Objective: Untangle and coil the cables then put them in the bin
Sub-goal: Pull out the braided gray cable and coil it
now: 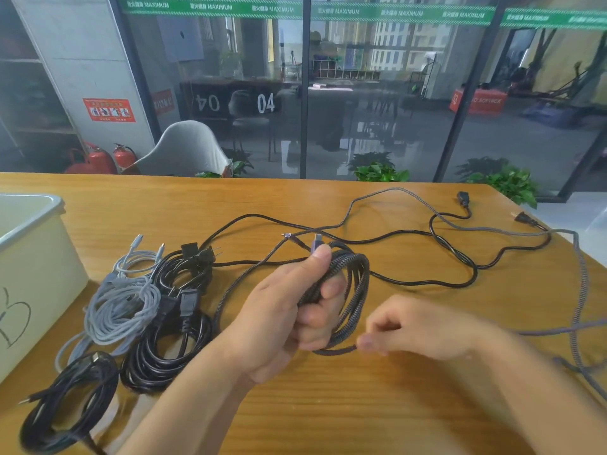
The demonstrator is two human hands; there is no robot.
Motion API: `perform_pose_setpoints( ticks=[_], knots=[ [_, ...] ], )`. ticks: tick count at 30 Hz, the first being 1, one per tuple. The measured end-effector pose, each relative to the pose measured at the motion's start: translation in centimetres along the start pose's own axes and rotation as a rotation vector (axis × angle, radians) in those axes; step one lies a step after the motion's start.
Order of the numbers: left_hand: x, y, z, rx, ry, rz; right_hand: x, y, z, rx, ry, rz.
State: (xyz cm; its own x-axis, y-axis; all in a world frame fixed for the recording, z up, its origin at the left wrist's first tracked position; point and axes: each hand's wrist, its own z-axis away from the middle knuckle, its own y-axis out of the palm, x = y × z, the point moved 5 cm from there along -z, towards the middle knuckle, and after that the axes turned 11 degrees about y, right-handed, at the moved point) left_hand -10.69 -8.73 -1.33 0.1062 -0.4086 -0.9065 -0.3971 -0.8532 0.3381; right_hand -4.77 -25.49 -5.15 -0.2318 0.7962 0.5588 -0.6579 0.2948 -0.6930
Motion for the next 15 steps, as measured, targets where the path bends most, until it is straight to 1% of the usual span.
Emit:
perform_pose_setpoints(
  ticks=[2,5,7,9,11,13,15],
  knots=[
    [-0.2,-0.3,0.1,0.027,-0.028,0.000,-1.6,-1.7,0.6,-0.051,0.044,-0.031],
    [0.0,-0.3,0.3,0.067,-0.080,-0.064,-2.9,-3.1,1.3,-0.117,0.094,-0.047],
    [0.2,-0.3,0.4,0.102,-0.110,-0.127,-3.7,-4.3,1.9,-0.219,0.166,-0.051],
    [0.4,-0.3,0.4,0.127,-0.125,-0.189,-4.8,-5.9,2.4,-0.361,0.241,-0.101],
    [0.9,0.1,0.3,0.150,-0.138,-0.263,-5.3,-6.9,2.6,-0.508,0.277,-0.113],
    [1.6,0.7,0.2,0.173,-0.163,-0.359,-4.3,-6.9,2.6,-0.696,0.282,-0.059],
    [2.4,0.8,0.2,0.170,-0.184,-0.424,-2.5,-6.5,2.8,-0.875,0.243,-0.040]
  ],
)
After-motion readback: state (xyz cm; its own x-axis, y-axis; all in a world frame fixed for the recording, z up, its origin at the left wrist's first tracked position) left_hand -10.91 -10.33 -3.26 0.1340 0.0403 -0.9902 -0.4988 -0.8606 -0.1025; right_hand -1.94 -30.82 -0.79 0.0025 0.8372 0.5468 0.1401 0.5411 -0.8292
